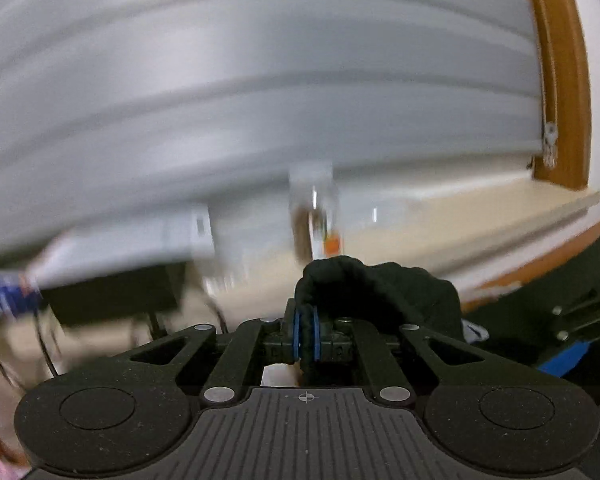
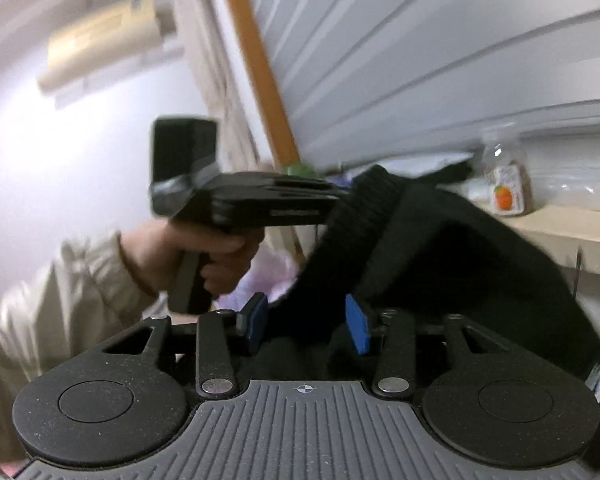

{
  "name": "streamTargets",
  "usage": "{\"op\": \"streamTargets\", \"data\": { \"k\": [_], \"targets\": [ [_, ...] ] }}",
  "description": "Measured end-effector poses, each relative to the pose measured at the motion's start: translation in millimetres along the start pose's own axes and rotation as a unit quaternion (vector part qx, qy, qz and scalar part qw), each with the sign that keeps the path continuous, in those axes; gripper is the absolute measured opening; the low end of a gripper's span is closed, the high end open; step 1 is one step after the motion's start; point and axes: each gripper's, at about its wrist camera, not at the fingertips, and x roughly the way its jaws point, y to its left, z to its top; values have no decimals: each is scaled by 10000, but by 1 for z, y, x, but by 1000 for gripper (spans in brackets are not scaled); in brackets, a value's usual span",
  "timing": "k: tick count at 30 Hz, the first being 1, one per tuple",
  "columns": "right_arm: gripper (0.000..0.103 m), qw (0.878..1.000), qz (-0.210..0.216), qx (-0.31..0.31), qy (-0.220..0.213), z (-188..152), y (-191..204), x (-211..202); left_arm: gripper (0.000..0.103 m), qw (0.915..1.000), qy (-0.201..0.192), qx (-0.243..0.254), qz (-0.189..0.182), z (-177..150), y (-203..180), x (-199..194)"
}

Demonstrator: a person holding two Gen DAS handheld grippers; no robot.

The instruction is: Fold clothes

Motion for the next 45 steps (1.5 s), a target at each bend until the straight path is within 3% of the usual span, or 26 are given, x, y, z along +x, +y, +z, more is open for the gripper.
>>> {"op": "streamTargets", "data": {
  "k": [8,15,16,18,22,25,28,32,34,37,38,42,45],
  "targets": [
    [44,9858,-100,-1066,1292,-21,40,38,7,9971,323,-689,-33,-48,29,9],
    [44,9761,54,-1299,1739,-40,51,52,7,9961,332,-817,-65,-52,27,12],
    [41,9754,146,-1293,1778,-42,52,54,7,9960,315,-834,-84,-52,27,12],
    [12,9737,347,-1280,1855,-44,54,59,7,9963,243,-815,-118,-52,27,11],
    [6,9780,540,-1164,1645,-38,60,46,7,9978,19,-640,-155,-47,27,2],
    [6,9825,1269,-609,1223,-19,54,22,7,9983,-64,-554,-135,-43,30,-1],
    [6,9749,1882,-509,1076,-11,59,10,8,9990,-70,-419,-101,-41,32,-1],
    [7,9691,1608,-887,1647,-32,71,25,10,9990,293,-339,-73,-58,30,11],
    [9,9675,1328,-1121,1836,-40,73,31,14,9979,348,-540,-111,-67,34,10],
    [21,9709,1258,-1012,1770,-36,69,29,26,9960,337,-809,-148,-75,43,0],
    [29,9734,1235,-940,1687,-33,66,27,28,9957,328,-849,-172,-78,45,-5],
    [35,9812,1048,-710,1454,-21,54,24,40,9945,351,-912,-368,-92,51,-24],
    [38,9833,882,-720,1420,-19,48,22,40,9936,457,-909,-481,-97,47,-25]
  ]
}}
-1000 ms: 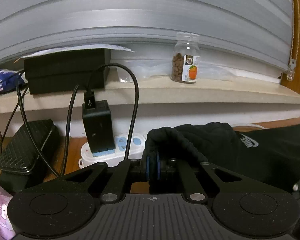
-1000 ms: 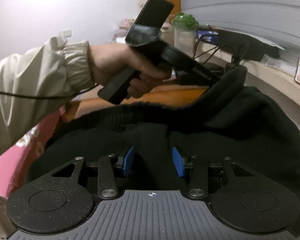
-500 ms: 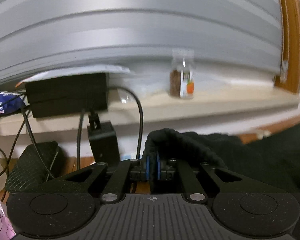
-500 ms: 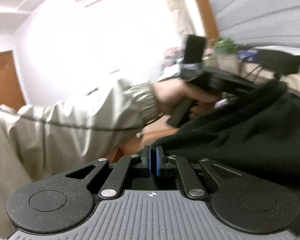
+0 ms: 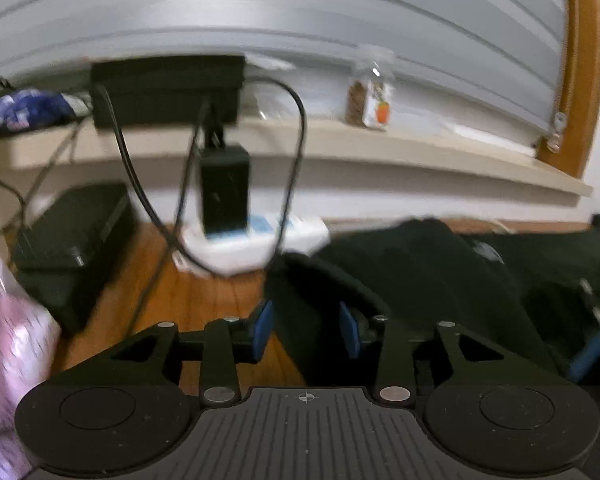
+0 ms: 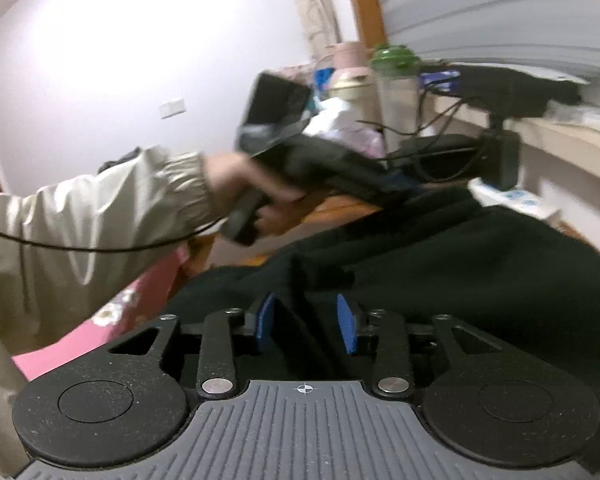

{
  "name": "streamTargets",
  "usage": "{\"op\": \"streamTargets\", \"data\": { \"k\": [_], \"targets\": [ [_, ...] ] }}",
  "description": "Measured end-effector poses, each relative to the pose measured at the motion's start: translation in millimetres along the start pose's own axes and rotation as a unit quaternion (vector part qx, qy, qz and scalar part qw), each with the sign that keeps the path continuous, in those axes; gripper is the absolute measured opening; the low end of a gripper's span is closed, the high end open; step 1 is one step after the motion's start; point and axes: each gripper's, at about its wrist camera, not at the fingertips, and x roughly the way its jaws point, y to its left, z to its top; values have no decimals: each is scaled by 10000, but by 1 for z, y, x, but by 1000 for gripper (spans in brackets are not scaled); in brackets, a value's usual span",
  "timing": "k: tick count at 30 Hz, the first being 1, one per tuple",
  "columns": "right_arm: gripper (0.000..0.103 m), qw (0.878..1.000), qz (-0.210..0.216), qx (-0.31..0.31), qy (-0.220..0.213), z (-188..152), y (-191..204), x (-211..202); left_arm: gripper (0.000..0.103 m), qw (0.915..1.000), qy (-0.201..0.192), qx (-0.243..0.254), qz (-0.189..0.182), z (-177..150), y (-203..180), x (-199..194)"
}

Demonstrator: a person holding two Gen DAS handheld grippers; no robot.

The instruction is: Fold clothes

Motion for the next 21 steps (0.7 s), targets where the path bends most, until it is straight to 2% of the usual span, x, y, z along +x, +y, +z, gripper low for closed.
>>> {"op": "streamTargets", "data": {
  "k": [2,4,7,8,9,10,11,13,15,16,17,18,21],
  "targets": [
    [38,10000,-65,-45,5,2,-2,-1,41,10000,34,-43,-26,-1,-2,3],
    [38,9998,-144,-128,-5,3,-1,-3,47,9998,42,-154,-68,-1,-3,7],
    [39,9992,-330,-189,-117,6,-3,-12,46,9998,85,-192,-52,0,-6,13],
    [40,9982,-527,-191,-223,8,-6,-19,41,9999,73,-144,-17,0,-8,15],
    [40,9970,-689,-139,-314,10,-10,-25,9,9999,58,-89,21,0,-10,15],
    [40,9955,-850,-36,-409,12,-17,-32,0,9998,76,-82,158,1,-12,17],
    [40,9931,-1062,73,-492,13,-26,-38,0,9994,102,-85,316,1,-14,18],
    [39,9871,-1439,304,-638,12,-43,-48,0,9961,97,-118,864,4,-18,18],
    [39,9810,-1686,584,-760,10,-59,-56,0,9924,-185,-226,1192,11,-15,9],
    [39,9797,-1725,659,-777,9,-64,-59,0,9910,-360,-272,1258,15,-13,3],
    [39,9786,-1759,724,-789,7,-69,-61,0,9917,-379,-362,1170,20,-8,-2],
    [39,9773,-1793,789,-801,6,-73,-64,0,9938,-330,-416,975,23,-6,-6],
    [39,9765,-1870,847,-662,3,-77,-59,0,9948,-286,-419,879,26,-9,-12]
  ]
}}
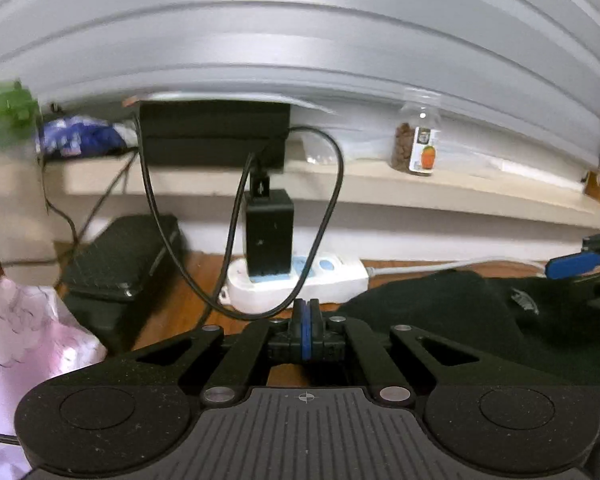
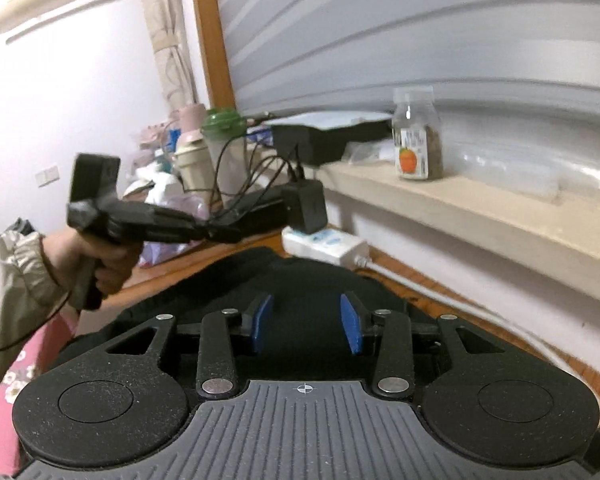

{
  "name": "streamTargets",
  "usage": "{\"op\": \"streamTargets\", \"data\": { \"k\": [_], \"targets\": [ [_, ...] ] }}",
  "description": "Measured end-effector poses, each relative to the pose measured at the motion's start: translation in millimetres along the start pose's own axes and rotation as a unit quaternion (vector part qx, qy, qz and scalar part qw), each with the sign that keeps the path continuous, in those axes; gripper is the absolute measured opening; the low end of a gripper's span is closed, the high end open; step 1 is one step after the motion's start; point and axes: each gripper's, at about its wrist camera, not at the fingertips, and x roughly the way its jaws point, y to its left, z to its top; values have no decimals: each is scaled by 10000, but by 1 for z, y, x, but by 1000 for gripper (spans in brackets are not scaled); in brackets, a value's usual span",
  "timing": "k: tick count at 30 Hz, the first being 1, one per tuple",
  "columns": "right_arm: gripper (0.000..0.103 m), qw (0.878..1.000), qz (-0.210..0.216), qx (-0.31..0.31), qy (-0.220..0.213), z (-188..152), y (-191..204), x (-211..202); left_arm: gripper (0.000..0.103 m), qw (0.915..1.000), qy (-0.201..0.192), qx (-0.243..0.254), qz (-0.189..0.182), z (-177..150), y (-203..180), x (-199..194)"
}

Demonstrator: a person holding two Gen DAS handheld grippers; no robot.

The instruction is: Fold clothes

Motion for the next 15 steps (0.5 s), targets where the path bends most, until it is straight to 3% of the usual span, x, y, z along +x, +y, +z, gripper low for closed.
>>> {"op": "streamTargets", "data": {
  "k": [2,4,7,9,13,15],
  "targets": [
    [39,9997,-158,-87,161,-4,3,12,3,9993,78,-288,-210,-1,2,-4],
    [39,9989,-288,-82,358,-8,3,23,22,9974,151,-540,-443,-4,4,-6],
    [40,9954,-671,-225,646,-20,1,37,38,9948,212,-743,-666,-10,1,-6],
    [40,9894,-991,-522,918,-31,1,52,43,9961,268,-628,-553,-10,-5,0],
    [41,9919,-854,-404,851,-40,-7,56,46,9969,575,-444,-310,-13,-15,22],
    [41,9921,-841,-397,844,-40,-8,54,41,9967,702,-358,-197,-14,-17,31]
  ]
}}
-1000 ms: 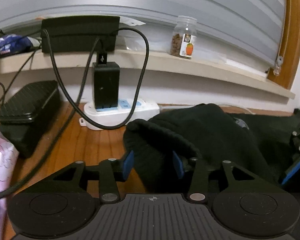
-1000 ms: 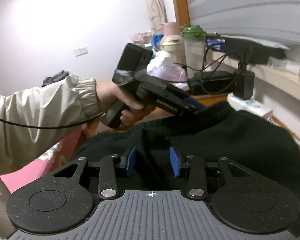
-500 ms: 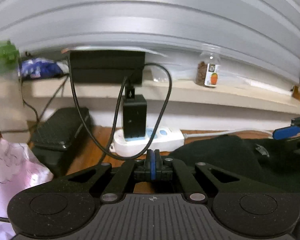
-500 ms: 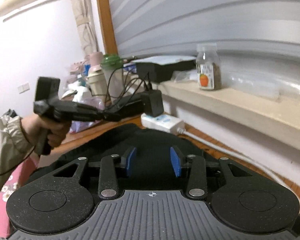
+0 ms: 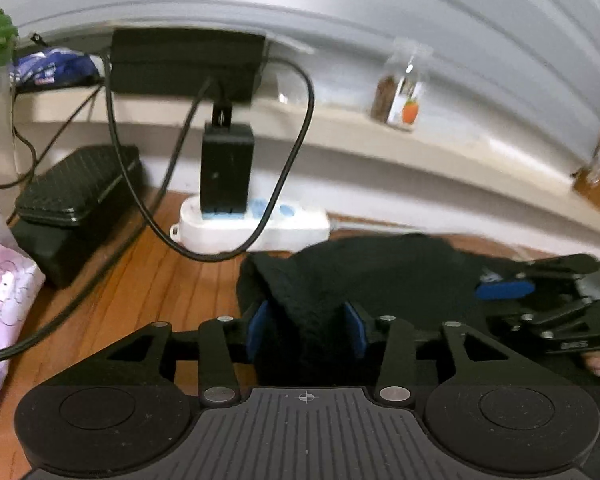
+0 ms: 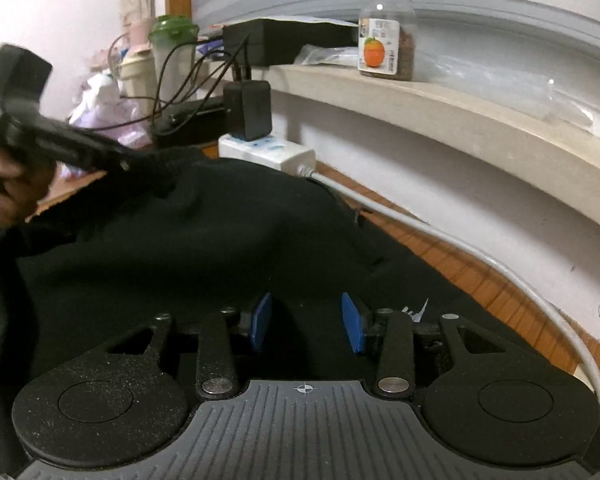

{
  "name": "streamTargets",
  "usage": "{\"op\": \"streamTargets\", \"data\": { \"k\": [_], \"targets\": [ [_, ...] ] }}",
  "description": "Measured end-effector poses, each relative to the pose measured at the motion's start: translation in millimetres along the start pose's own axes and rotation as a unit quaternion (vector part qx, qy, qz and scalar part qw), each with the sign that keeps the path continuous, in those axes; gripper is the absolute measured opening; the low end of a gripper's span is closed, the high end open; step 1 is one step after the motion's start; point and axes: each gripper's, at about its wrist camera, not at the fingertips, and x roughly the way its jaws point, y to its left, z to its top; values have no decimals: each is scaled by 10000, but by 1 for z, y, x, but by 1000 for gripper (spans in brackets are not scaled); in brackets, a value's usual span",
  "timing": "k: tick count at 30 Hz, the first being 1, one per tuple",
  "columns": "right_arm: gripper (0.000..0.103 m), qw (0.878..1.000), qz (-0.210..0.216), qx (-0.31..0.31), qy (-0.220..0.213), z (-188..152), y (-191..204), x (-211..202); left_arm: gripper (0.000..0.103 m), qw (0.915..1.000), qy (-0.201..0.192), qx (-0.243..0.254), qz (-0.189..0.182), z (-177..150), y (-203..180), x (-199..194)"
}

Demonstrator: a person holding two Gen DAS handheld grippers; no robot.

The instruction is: Fold clothes

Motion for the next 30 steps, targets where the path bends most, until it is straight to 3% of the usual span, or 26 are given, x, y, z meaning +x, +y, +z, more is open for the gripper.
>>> {"op": "streamTargets", "data": {
  "k": [1,3,7,9,12,14,16,19,23,27,30],
  "targets": [
    [41,10000,-12,-47,-5,0,1,-1,22,9999,66,65,91,0,-1,4],
    [41,9998,29,-181,-117,1,6,-7,13,9993,123,183,306,-1,-4,9],
    [40,9969,483,-279,-556,10,13,-28,10,9923,-110,653,1044,1,-15,9],
    [39,9944,799,-433,-543,11,20,-29,10,9920,-58,693,1052,1,-13,13],
    [39,9955,430,-832,-140,7,36,-11,17,9918,-76,758,1026,1,-13,15],
    [40,9968,404,-686,-47,8,32,-7,26,9918,-87,670,1084,2,-12,10],
    [49,9982,375,-470,22,8,24,-4,40,9920,-199,489,1149,4,-13,1],
    [50,9988,397,-285,40,9,18,-1,41,9899,-615,279,1249,7,-27,-21],
    [51,9991,370,-200,32,10,17,1,43,9847,-1149,570,1177,11,-67,-44],
    [51,9999,134,-22,31,10,6,-10,52,9834,-1239,1186,586,12,-116,-40],
    [55,9986,-460,-249,32,25,-4,-29,54,9856,-1005,1345,188,11,-144,-13]
  ]
}}
